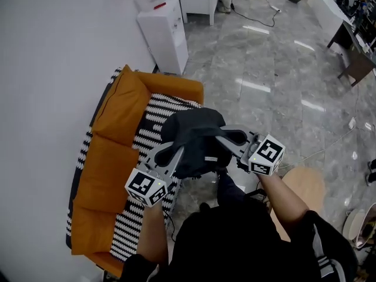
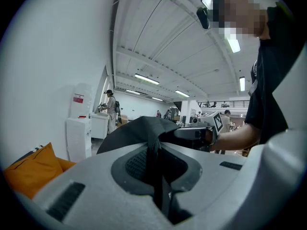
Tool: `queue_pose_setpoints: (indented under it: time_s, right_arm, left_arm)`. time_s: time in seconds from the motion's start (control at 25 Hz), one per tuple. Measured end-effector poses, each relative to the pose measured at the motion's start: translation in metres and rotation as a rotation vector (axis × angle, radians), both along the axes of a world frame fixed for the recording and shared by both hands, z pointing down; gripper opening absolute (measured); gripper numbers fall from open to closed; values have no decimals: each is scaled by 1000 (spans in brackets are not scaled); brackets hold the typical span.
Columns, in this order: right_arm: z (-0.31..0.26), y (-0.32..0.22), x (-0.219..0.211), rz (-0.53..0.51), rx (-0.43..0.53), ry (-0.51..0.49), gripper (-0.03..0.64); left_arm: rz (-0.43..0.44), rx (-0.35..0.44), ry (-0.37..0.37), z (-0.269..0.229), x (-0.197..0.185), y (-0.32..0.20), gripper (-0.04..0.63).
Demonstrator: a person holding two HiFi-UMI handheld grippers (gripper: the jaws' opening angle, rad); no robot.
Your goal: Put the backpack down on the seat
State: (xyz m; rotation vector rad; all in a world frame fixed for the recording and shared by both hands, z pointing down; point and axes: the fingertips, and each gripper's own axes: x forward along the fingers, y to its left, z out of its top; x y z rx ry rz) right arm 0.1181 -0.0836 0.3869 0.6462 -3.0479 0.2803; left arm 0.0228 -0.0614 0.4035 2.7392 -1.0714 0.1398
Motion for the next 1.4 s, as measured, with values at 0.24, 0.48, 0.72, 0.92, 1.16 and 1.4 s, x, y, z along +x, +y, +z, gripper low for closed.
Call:
queue_pose_setpoints:
  time_s: [0.24,0.48,0.72,0.92,1.16,1.4]
  right_arm:
    - [-8,-62,-2,-73,0,-9,35]
    - [-10,-118,-6,-149,9,-8,35]
    - [-3,-158,-10,-246,-3,-10,35]
    - [10,-186,-28,-313,-21,-1,35]
    - [30,-205,-57,-378,-54,19,35]
    - [61,-220,-91,-438,-102,60,35]
  left_arm:
    - [-69,-3,-1,-7,-1,-56,40]
    - [-145,-10,-2,-8,-2,-103,40]
    - [-241,-31,9,1,-2,-132,40]
    - [-328,-56,8,15,-14,-150,40]
    - [-399,-84,6,34,-37,-160,40]
    - [-476,-115,36,64,-65,-170,40]
